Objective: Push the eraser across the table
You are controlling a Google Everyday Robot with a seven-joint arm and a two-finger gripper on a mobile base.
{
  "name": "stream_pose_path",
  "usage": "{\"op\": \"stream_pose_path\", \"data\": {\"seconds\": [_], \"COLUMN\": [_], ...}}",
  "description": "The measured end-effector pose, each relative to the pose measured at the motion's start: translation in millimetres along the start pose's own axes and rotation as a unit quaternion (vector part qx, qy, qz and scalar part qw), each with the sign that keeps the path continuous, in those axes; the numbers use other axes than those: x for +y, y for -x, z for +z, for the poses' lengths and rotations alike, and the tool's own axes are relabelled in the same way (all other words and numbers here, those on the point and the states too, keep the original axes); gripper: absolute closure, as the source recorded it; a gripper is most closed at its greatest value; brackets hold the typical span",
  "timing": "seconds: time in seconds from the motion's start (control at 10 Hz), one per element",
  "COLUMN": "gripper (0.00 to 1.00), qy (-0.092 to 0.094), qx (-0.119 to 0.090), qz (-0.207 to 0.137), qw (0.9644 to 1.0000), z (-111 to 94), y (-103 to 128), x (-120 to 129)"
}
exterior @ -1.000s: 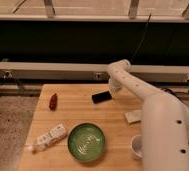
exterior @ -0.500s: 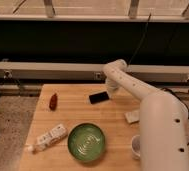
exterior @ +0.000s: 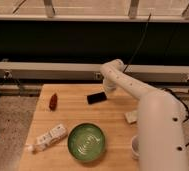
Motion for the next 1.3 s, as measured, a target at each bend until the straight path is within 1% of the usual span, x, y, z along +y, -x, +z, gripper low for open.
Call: {"op": "stream_pose_path", "data": {"seconds": [0.2,0.3,0.5,0.6,0.8,1.1,1.3], "gripper": [0.89,0.89,0.89,0.89,0.89,0.89,0.89], "qy": [0.002,0.004,0.008,0.010,0.014,0.019,0.022], "qx": [0.003,0.002,0.000,-0.002,0.001,-0.001,-0.003], "qz": [-0.002,-0.006,-0.015,-0.021,-0.024,-0.036,-0.046], "qw": [1.0000,1.0000,0.9999,0.9997,0.9996,0.9992,0.9987], "z": [0.1,0.1,-0.6,-0.5,-0.9,-1.5,-3.0], "y": [-1.6,1.5,17.3,29.4,28.6,39.7,61.6], "x": [2.2,1.8,-2.9,-5.8,-3.3,-5.0,-11.2]}}
